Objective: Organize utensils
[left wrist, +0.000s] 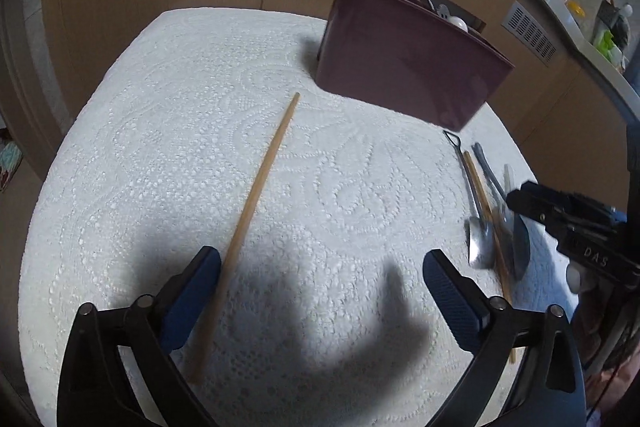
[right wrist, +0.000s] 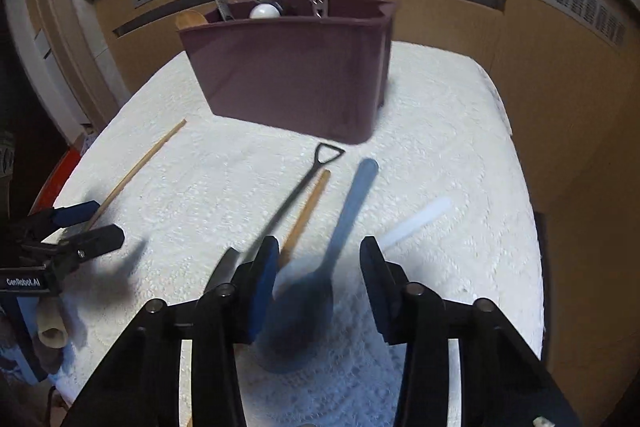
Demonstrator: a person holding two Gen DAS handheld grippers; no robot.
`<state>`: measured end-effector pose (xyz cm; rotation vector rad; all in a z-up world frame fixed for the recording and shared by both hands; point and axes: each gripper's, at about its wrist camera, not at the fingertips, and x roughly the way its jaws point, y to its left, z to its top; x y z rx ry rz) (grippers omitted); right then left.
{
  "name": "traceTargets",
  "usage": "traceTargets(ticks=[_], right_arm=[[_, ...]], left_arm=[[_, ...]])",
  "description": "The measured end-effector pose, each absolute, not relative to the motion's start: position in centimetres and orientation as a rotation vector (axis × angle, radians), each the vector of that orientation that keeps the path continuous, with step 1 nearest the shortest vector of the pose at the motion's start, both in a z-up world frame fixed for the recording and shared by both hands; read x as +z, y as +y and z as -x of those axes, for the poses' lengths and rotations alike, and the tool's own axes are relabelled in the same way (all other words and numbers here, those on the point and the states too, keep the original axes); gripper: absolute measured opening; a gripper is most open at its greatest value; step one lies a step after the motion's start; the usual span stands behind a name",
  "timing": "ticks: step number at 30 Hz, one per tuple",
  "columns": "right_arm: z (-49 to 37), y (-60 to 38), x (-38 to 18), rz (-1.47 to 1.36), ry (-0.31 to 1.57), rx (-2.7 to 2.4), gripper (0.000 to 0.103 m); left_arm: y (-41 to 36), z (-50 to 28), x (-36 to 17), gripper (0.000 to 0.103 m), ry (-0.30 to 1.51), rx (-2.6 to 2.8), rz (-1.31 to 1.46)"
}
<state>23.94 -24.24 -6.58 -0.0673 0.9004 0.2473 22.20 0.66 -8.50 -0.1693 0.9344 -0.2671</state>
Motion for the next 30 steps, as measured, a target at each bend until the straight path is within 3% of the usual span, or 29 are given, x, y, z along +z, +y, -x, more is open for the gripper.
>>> traceTargets(ticks=[6,10,20,23,25,30], right_arm=[[-22.4,-24.6,-7.1,0.098,0.924,0.274,0.040],[-20.4,-26.2,-7.3,0.080,0.903,0.257,0.053],[-17.8,-29.8,-7.6,-0.039,0.835,0.212,0.062],[-17.9,-30.6,-7.5,-0.084,0.822,0.206,0.070],[-18.0,-31.0,-7.6,-0.113,0.823,0.206,0.070],[-18.1,-31.8,-7.8,-0.162,0.819,0.207,0.070]], left_arm=[[-0.8,-21.8,-8.8,0.103,0.997,-0.247,0.041],[-2.5,-21.6,-9.3,0.103,1.031,-0.222,-0.105],[-5.7,-21.2,-7.2,0.102,0.989,-0.309,-0.030],[-9.4,-20.8,-5.9,0.091,0.921,-0.406,-0.124],[-11.6,-21.1,-6.1,0.075,0.927,-0.424,-0.194],[-14.0,-22.6,-7.6,0.070,0.988,-0.419,-0.224]])
